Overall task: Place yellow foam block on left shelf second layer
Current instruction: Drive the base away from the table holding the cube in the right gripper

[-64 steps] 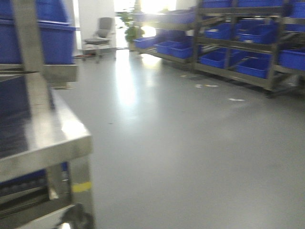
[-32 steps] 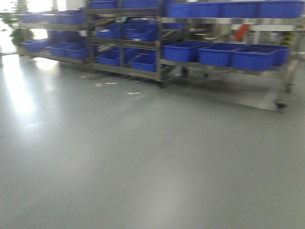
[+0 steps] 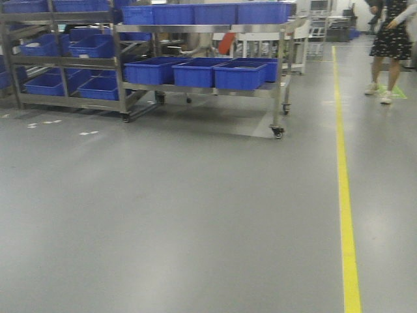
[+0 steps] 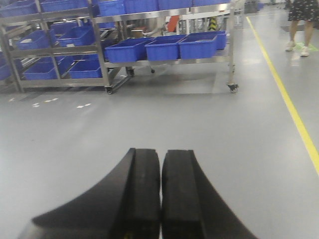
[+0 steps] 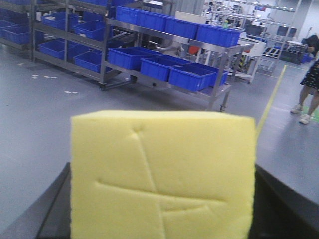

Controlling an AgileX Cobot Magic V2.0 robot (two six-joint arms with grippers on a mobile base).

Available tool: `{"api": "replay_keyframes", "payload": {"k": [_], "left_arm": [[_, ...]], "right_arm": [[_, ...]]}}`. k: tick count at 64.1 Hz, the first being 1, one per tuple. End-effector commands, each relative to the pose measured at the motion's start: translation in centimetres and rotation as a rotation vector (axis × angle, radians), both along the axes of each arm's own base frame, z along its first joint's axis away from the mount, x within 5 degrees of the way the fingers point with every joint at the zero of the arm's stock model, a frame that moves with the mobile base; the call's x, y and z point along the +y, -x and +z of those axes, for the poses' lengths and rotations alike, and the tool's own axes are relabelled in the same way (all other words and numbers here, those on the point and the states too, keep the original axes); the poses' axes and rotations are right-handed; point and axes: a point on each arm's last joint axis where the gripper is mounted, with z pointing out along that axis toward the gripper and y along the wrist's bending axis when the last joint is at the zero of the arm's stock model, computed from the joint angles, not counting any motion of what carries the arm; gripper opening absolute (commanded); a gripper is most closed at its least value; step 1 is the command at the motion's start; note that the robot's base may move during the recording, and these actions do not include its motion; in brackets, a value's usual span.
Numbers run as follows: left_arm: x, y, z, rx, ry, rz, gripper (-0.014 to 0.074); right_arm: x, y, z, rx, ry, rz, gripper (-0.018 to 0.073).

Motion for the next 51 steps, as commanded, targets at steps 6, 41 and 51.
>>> {"api": "replay_keyframes", "payload": {"k": [6,41,51], "left_arm": [[-0.25,0.02,-0.10,-0.069,0.014,-0.030,0.0136],[-0.25,0.02,-0.10,-0.069,0.014,-0.030,0.0136],[-0.25,0.02,-0.10,-0.069,0.014,-0.030,0.0136]], "right_arm": [[-0.13,0.13,1.69,-0.107,-0.012,-0.017,0.0319],[-0.13,0.11,1.69,-0.107,-0.012,-0.017,0.0319],[-0.13,0.11,1.69,-0.107,-0.012,-0.017,0.0319]]}}
